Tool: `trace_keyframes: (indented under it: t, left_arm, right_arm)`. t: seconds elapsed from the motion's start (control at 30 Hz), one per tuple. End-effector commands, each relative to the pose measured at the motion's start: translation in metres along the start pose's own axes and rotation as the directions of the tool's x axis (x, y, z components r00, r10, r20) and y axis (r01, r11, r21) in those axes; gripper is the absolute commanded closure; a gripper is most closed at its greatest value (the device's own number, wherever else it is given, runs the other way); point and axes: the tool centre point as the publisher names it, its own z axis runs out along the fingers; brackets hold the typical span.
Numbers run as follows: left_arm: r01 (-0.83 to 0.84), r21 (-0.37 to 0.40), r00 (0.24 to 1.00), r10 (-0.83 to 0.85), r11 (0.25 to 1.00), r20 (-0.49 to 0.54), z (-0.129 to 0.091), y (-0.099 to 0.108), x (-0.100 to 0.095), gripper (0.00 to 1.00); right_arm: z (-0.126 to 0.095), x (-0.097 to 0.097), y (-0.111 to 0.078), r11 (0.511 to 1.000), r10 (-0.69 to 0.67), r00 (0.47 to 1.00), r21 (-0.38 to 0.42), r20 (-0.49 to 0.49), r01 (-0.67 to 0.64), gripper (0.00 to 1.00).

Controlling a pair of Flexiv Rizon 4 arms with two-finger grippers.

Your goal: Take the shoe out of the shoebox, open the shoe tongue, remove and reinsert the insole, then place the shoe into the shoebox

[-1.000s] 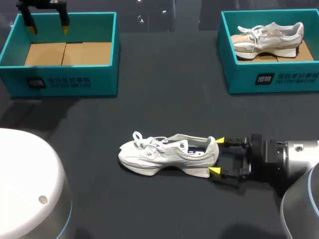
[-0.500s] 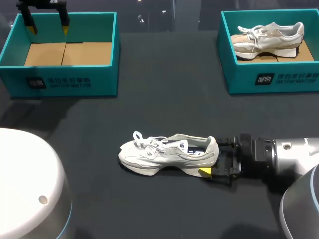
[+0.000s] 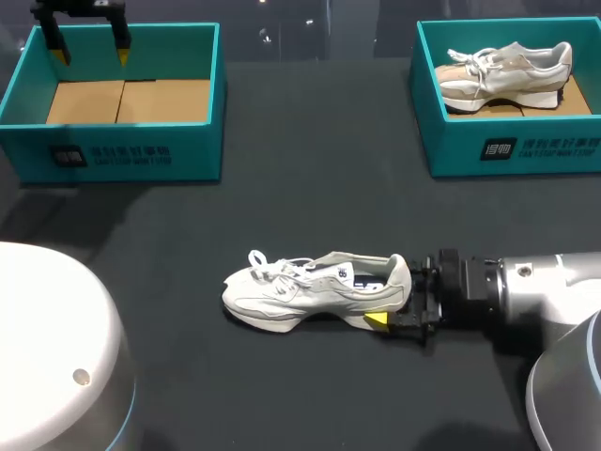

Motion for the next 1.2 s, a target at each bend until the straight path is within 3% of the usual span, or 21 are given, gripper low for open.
trace_keyframes:
  t: [0.03,0.5,1.2]
  left_arm:
    - [0.000,0.000,1.000,0.000,1.000,0.000,0.000,0.000,0.000,0.00]
    - [0.000,0.000,1.000,0.000,1.000,0.000,0.000,0.000,0.000,0.00]
    - [0.000,0.000,1.000,0.000,1.000,0.000,0.000,0.000,0.000,0.00]
  right_arm:
    - [0.003,-0.003,0.001,1.000,-0.007,1.000,0.004,-0.008,0.007,1.00]
    - [-0.021,-0.016,0.002,1.000,-0.022,0.996,0.015,-0.085,0.023,1.00]
    - [-0.021,-0.018,0.003,0.999,-0.035,0.995,0.020,-0.097,0.037,1.00]
